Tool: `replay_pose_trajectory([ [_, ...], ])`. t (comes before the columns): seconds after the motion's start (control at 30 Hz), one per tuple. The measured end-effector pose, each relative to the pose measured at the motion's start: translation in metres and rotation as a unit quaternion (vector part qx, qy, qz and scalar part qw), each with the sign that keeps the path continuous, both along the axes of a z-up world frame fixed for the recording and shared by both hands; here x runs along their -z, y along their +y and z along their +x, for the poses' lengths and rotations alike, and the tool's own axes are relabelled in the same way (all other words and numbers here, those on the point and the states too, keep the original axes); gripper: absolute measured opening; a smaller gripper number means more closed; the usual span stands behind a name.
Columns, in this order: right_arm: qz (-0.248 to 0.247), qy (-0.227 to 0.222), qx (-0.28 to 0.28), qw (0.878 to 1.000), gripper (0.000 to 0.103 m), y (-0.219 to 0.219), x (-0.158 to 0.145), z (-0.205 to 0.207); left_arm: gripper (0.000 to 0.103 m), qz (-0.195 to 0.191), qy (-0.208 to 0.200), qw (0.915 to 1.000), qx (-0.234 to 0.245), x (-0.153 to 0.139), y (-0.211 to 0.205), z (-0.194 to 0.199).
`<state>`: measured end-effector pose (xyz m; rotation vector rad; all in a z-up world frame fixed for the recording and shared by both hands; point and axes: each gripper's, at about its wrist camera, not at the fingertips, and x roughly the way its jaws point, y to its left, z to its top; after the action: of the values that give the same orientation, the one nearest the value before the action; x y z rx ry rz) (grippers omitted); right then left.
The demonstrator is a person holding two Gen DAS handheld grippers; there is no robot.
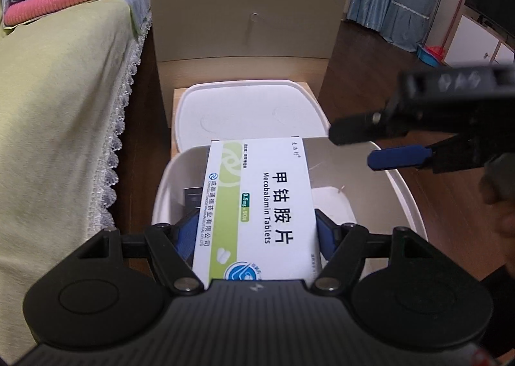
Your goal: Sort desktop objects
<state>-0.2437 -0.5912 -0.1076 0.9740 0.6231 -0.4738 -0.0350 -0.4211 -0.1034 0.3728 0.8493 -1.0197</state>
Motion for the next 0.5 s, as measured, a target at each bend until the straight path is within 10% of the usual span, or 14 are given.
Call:
replay_pose_trajectory([
  [0.33,0.144,-0.065,-0.025,0.987,0.06,-0.018,0.044,0.033,0.071,-0.059,0.073,0.9956,0.009,0.012,0.002,0.006],
  [0.5,0.14,-0.049,-0.035,0.988,0.031,-0.003,0.05,0.047,0.071,-0.065,0.091,0.9937,0.008,0.015,0.006,0.013],
])
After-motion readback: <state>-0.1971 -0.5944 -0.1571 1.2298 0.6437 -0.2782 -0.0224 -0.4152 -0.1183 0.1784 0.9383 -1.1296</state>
